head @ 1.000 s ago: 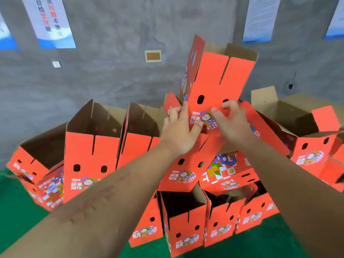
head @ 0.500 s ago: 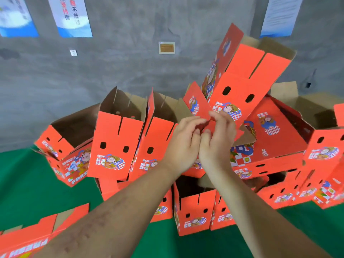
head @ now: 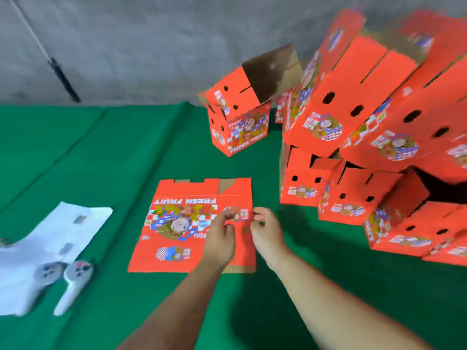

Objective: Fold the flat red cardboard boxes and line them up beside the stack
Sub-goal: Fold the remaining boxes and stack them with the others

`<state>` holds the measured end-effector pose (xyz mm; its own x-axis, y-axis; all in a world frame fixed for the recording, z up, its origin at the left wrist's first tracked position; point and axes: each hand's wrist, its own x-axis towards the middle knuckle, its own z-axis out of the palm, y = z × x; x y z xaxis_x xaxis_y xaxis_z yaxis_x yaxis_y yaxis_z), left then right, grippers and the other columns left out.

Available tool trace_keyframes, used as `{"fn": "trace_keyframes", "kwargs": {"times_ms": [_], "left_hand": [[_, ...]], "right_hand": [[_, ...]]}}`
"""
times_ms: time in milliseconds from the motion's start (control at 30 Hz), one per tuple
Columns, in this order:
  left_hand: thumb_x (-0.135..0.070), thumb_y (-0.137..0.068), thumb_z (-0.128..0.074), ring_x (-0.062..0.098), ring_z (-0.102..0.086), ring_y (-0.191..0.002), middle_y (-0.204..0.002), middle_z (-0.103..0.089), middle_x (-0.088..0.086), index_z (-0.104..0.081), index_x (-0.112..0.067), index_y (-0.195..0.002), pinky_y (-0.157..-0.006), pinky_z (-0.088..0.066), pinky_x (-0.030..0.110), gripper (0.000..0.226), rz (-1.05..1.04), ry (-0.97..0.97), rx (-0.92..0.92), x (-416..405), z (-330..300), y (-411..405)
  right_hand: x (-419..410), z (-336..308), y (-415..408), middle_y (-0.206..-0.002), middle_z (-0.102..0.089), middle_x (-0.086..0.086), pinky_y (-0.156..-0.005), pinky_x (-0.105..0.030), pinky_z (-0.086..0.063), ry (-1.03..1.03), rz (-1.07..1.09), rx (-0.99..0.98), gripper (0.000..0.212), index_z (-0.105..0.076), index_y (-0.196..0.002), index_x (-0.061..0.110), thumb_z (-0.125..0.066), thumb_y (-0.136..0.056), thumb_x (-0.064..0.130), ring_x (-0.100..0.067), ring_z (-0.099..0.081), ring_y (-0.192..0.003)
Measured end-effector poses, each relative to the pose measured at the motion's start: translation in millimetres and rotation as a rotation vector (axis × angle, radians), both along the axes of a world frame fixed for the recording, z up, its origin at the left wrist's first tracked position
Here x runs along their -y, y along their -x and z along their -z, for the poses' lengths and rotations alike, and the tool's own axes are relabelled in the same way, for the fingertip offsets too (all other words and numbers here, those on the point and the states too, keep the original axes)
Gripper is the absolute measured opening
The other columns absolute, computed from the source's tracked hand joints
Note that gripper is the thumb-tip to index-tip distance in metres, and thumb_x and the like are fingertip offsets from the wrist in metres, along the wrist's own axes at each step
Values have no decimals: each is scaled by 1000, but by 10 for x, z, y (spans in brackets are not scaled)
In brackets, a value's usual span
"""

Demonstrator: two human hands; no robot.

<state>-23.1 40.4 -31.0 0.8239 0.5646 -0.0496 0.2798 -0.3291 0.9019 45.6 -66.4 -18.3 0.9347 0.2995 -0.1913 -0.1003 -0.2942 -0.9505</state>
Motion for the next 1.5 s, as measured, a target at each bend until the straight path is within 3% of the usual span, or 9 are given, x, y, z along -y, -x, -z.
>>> {"fn": "trace_keyframes", "kwargs": {"times_ms": [67,167,367,600,900,1033,1167,1367,1500], "left_hand": [[7,-96,-50,18,-62,-112,-124,-67,6,-64,-10,-132,-101,-44,25,42,-49,-27,-130,-387,277,276],[-3,-98,-57,26,-58,-129,-138,-63,13,-59,-9,-143,-109,-37,28,45,23,-134,-308,-849,577,489],[-34,-103,-56,28,-39,-149,-165,-38,2,-46,-30,-155,-122,-28,35,53,66,-299,-684,-1624,920,734],[-56,-95,-63,38,-16,-156,-174,-6,4,-19,-41,-163,-127,-16,50,81,-178,-193,-862,-2211,1208,870],[-61,-80,-75,40,-51,-126,-130,-58,12,-56,-26,-131,-111,-38,51,65,-537,4,-534,-2446,1547,922],[-64,-85,-72,24,-68,-91,-96,-66,-12,-45,-26,-108,-83,-49,40,52,-465,152,-329,-2341,1581,1018],[-58,-94,-67,21,-66,-93,-99,-66,-14,-52,-27,-119,-81,-46,37,42,-382,61,-346,-2313,1602,1130],[-49,-100,-64,20,-65,-73,-78,-69,-3,-60,-12,-88,-70,-50,35,39,-356,130,-323,-2264,1483,1185],[-37,-106,-60,20,-65,-78,-89,-75,3,-67,-7,-96,-73,-50,36,33,-274,241,-288,-2371,1347,1166]], "right_hand": [[-252,322,201,-112,-66,-3,-73,-12,-44,111,-50,-132,37,-59,-129,11,-53,-94,1,-20,-63,-101],[-480,631,368,-142,-53,-6,-106,-31,-45,296,-129,-226,69,-32,-157,18,-60,-94,11,-25,-55,-129],[-508,915,408,-118,-67,0,-97,-39,-54,481,-45,-347,58,-43,-137,22,-72,-87,29,-25,-66,-104],[-608,1063,152,-151,-41,-13,-111,-45,-43,662,87,-360,82,-31,-156,19,-69,-86,38,-38,-47,-134],[-549,1246,-92,-112,-37,-5,-94,-44,-45,703,272,-365,59,-55,-131,19,-64,-80,48,-29,-40,-105],[-408,1290,-33,-128,-41,-13,-96,-47,-44,787,268,-375,76,-55,-132,18,-59,-72,65,-38,-41,-122],[-198,1292,5,-138,-44,-14,-103,-48,-44,669,290,-419,81,-39,-147,28,-64,-81,67,-39,-44,-126],[-182,1217,86,-117,-59,-7,-87,-44,-50,484,347,-361,48,-52,-110,14,-71,-85,51,-25,-58,-101],[-72,1104,149,-126,-63,7,-97,-38,-47,343,221,-265,44,-50,-137,26,-65,-97,39,-16,-60,-112]]}}
